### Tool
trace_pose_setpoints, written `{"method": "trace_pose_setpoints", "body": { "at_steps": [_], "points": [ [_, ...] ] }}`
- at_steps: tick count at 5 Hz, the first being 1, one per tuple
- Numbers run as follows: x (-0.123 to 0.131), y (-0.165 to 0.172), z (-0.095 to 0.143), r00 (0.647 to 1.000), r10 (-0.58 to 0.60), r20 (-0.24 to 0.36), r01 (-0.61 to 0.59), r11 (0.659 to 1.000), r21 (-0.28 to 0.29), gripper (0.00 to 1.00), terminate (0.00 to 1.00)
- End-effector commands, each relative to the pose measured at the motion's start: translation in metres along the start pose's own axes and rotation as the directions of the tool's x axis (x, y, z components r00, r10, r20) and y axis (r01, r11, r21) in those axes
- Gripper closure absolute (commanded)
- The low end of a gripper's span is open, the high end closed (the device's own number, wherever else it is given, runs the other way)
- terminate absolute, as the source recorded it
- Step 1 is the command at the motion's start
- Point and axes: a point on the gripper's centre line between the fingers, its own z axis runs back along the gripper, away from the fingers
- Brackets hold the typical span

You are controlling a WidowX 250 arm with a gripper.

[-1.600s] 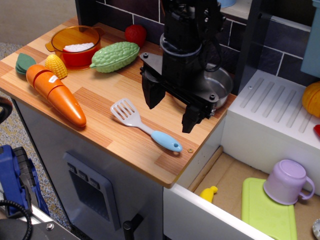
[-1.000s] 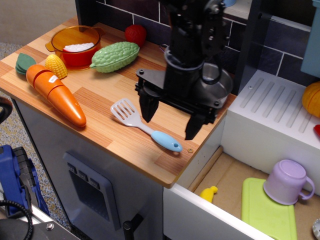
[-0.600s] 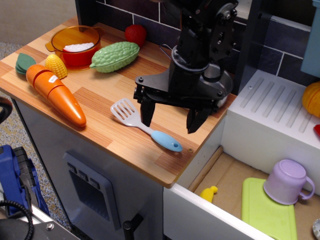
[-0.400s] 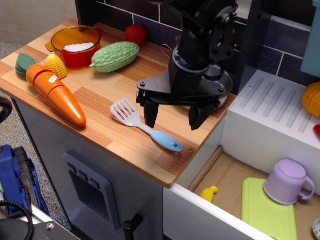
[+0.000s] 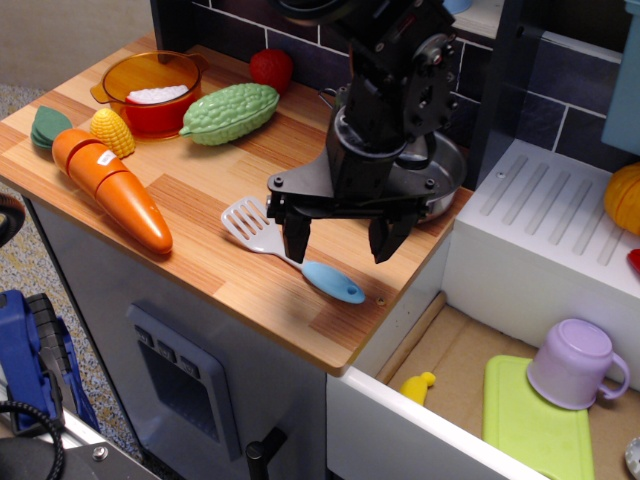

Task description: Put spatula in pan

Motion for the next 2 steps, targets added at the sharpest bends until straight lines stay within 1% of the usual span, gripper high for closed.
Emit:
{"method": "trace_pose_setpoints", "body": {
  "at_steps": [1, 2],
  "points": [
    [0.0072, -0.0035, -0.0124, 1.0, 0.012, 0.011, -0.011, 0.999, -0.053, 0.0, 0.0],
    [0.0056, -0.0039, -0.0183, 1.0, 0.012, -0.002, -0.012, 0.998, -0.055, 0.0, 0.0]
  ]
}}
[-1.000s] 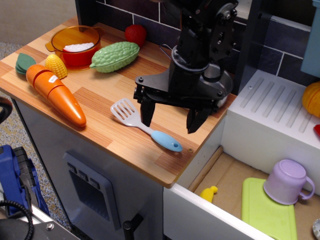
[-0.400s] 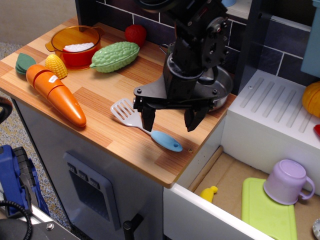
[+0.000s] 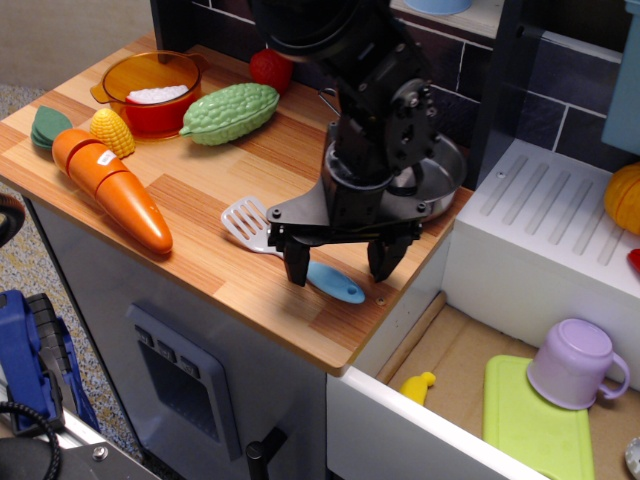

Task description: Put spatula in pan

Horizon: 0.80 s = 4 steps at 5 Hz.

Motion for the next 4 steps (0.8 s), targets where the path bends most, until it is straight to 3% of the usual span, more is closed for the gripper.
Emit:
{"method": "trace_pose_setpoints", "body": {
  "at_steps": [1, 3, 4],
  "points": [
    [-0.001, -0.003, -0.002, 1.0, 0.003, 0.002, -0.003, 1.0, -0.011, 1.0, 0.0],
    [-0.009, -0.001, -0.001, 1.0, 0.015, -0.007, -0.015, 1.0, -0.009, 1.0, 0.0],
    [-0.013, 0.004, 0.015, 0.999, 0.04, 0.027, -0.042, 0.997, 0.06, 1.0, 0.0]
  ]
}}
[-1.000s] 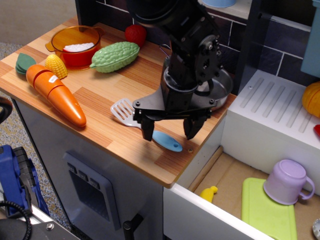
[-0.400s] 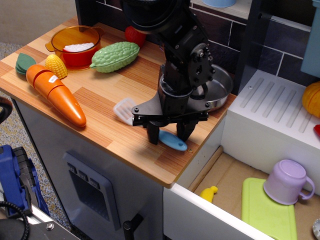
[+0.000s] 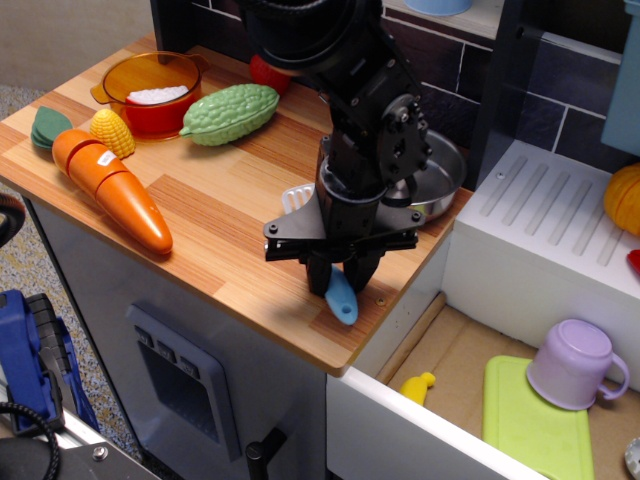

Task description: Put spatula in pan

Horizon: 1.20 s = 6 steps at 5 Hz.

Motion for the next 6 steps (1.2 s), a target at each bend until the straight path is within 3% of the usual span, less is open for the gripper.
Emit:
{"method": "trace_pose_setpoints", "body": {
  "at_steps": [1, 3, 4, 6],
  "points": [
    [0.002, 0.01, 0.042, 0.993, 0.051, 0.11, -0.06, 0.995, 0.077, 1.0, 0.0],
    [0.023, -0.008, 0.063, 0.984, -0.134, 0.117, 0.127, 0.989, 0.07, 1.0, 0.0],
    [0.033, -0.019, 0.063, 0.968, -0.224, 0.109, 0.222, 0.975, 0.027, 1.0, 0.0],
    [0.057, -0.043, 0.053, 0.932, -0.319, 0.173, 0.326, 0.945, -0.017, 1.0, 0.0]
  ]
}}
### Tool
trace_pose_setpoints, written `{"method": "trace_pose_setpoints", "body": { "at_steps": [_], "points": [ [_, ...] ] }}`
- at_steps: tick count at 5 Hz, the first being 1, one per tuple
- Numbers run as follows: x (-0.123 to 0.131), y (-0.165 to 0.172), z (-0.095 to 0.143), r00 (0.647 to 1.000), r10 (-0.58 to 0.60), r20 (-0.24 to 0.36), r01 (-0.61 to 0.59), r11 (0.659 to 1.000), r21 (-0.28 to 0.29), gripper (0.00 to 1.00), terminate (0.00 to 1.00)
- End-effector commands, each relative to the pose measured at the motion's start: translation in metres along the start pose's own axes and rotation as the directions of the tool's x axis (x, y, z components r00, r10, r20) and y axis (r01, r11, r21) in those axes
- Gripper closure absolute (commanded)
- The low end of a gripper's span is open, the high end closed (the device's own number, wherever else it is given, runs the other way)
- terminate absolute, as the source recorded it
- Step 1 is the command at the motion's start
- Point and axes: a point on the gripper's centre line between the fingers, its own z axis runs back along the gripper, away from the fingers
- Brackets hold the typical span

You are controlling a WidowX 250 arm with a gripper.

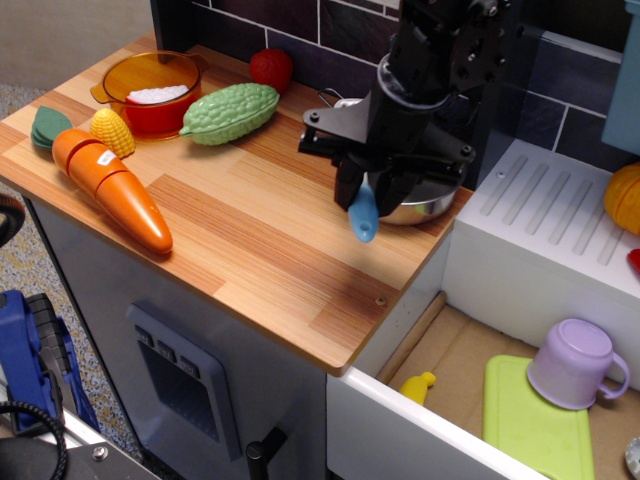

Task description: Put spatula in pan

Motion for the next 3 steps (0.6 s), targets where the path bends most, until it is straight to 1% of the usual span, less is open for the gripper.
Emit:
{"method": "trace_pose_setpoints", "body": {
  "at_steps": [1, 2, 3],
  "points": [
    [0.033, -0.008, -0.007, 0.995, -0.074, 0.072, 0.08, 0.994, -0.075, 1.0, 0.0],
    [0.056, -0.008, -0.016, 0.987, -0.131, 0.089, 0.14, 0.984, -0.109, 1.0, 0.0],
    [0.069, -0.01, -0.016, 0.982, -0.16, 0.102, 0.173, 0.975, -0.14, 0.0, 1.0]
  ]
}}
